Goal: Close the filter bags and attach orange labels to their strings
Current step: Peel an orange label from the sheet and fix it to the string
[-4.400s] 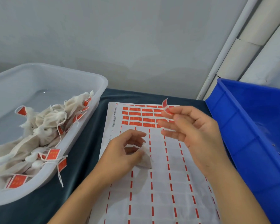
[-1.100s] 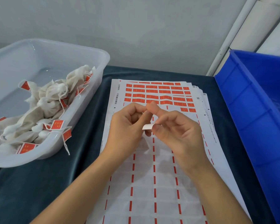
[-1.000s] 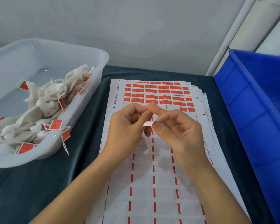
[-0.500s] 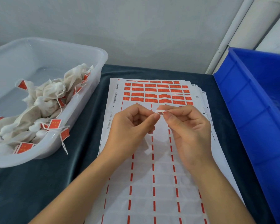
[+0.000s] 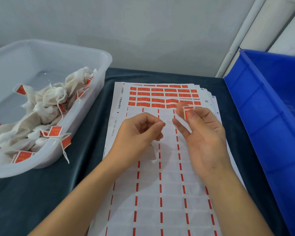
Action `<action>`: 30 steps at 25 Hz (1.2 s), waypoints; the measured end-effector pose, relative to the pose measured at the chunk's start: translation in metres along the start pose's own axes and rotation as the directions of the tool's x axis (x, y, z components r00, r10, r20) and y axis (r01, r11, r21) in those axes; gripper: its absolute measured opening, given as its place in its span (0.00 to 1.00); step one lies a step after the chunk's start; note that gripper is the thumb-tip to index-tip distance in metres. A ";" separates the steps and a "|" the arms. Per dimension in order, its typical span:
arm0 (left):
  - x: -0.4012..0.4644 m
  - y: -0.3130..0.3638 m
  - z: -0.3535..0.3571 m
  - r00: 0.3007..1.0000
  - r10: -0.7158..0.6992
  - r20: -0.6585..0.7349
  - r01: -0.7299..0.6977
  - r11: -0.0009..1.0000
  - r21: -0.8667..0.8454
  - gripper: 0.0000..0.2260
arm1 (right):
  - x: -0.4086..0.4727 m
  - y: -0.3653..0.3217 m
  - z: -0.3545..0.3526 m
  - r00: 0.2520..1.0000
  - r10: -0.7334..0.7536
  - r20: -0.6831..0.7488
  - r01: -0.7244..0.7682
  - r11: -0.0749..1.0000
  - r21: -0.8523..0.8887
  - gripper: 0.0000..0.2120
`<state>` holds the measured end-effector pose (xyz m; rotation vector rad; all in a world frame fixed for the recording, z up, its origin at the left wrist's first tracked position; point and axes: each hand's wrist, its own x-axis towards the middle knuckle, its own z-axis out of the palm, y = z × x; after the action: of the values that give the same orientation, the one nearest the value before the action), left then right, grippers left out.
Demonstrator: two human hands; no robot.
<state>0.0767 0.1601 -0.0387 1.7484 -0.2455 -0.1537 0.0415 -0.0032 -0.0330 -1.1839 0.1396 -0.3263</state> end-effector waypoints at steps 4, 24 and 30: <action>0.001 0.000 0.000 0.999 -0.022 -0.027 0.021 0.999 -0.026 0.05 | -0.001 -0.005 -0.002 1.000 0.021 -0.023 -0.021 1.000 0.013 0.03; -0.005 0.004 0.001 0.999 0.032 -0.012 -0.033 0.990 -0.139 0.07 | -0.012 0.014 0.015 0.978 0.205 0.040 -0.205 0.979 -0.007 0.07; -0.005 0.004 0.001 0.999 0.048 -0.019 -0.050 0.991 -0.126 0.07 | -0.011 0.015 0.014 0.982 0.181 0.051 -0.180 0.984 -0.014 0.08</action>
<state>0.0710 0.1598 -0.0348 1.6154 -0.2610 -0.1168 0.0374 0.0183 -0.0425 -1.1789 0.2019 -0.1355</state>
